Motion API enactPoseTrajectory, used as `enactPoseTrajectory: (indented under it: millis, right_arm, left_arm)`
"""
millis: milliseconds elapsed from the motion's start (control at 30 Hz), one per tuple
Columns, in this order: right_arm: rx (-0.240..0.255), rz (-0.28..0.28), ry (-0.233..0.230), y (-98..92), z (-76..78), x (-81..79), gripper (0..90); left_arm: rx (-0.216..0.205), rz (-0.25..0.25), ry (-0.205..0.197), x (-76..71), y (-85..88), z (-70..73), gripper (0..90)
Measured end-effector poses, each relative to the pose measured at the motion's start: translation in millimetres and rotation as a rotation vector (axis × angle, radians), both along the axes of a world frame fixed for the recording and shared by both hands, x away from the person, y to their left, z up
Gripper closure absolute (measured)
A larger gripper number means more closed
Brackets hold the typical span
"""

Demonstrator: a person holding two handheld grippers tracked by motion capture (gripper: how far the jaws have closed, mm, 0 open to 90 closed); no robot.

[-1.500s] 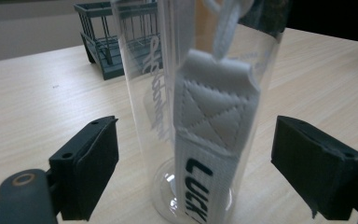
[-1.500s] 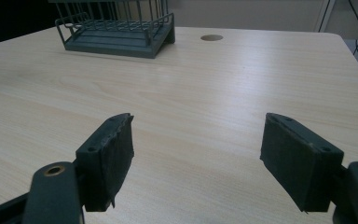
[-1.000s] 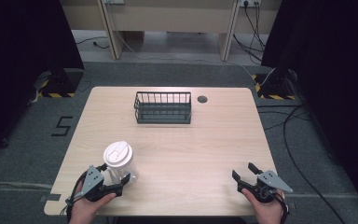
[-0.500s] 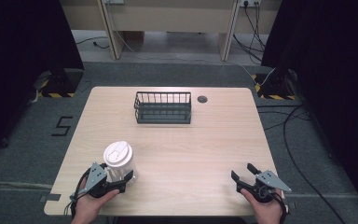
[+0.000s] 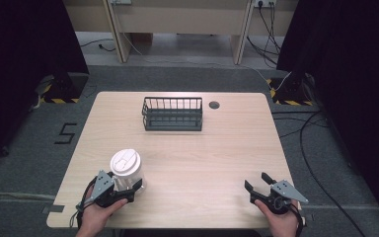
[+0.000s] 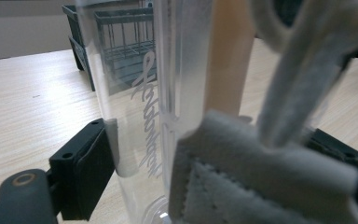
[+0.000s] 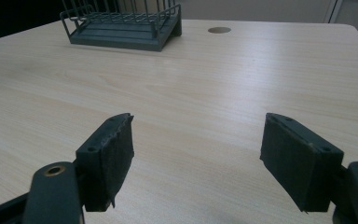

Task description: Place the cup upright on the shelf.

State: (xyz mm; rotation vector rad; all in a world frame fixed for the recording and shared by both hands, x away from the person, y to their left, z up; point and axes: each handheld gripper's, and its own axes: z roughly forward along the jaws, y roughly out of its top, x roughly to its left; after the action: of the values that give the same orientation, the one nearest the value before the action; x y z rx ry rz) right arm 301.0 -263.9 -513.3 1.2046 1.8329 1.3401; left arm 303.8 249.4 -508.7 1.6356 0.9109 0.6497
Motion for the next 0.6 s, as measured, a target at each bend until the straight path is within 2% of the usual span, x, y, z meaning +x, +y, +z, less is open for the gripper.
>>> enactPoseTrajectory:
  millis: [600]
  right_arm:
    - [0.001, 0.001, 0.002, -0.3, 0.0, 0.6, 26.1]
  left_arm:
    - [0.006, -0.005, -0.007, 0.8, 0.9, 1.9, 17.4]
